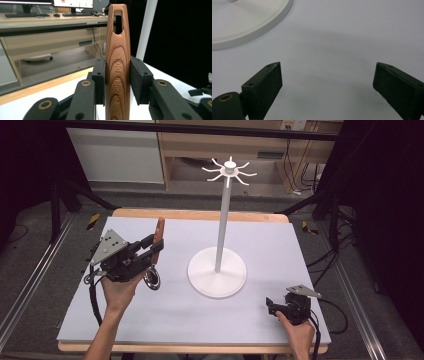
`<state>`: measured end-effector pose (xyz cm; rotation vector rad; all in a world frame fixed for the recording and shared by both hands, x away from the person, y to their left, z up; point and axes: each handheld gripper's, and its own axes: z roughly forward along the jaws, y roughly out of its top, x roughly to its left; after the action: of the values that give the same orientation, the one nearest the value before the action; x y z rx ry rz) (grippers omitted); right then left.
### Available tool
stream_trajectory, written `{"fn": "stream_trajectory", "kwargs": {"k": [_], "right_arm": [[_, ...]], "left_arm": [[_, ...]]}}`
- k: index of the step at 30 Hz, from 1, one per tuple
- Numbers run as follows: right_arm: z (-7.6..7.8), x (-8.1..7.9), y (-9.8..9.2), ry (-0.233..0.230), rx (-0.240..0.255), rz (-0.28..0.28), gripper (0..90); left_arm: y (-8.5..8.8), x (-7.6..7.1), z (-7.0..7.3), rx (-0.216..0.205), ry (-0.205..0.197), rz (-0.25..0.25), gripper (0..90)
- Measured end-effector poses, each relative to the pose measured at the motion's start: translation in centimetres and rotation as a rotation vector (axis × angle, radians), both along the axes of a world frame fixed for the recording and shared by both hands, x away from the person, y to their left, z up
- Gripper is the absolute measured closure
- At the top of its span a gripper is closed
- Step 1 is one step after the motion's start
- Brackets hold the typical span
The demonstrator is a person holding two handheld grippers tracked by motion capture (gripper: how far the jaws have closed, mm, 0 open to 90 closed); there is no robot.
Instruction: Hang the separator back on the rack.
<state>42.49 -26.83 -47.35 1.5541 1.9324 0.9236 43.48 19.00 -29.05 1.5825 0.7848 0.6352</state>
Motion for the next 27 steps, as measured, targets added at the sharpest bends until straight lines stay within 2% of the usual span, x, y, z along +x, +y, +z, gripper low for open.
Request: {"fn": "stream_trajectory", "kwargs": {"k": [8,16,27], "right_arm": [[0.0,0.0,0.0,0.002,-0.001,0.001,9.2],[-0.1,0.0,-0.1,0.002,0.001,0.001,9.1],[0.0,-0.1,0.0,0.008,0.015,-0.009,9.2]], "left_arm": [[-1.0,0.1,1.7,0.005,-0.039,-0.009,66.8],[-1.3,0.5,2.5,-0.007,-0.041,-0.024,66.8],[-2.4,1.4,4.3,-0.023,-0.067,-0.039,66.8]]}}
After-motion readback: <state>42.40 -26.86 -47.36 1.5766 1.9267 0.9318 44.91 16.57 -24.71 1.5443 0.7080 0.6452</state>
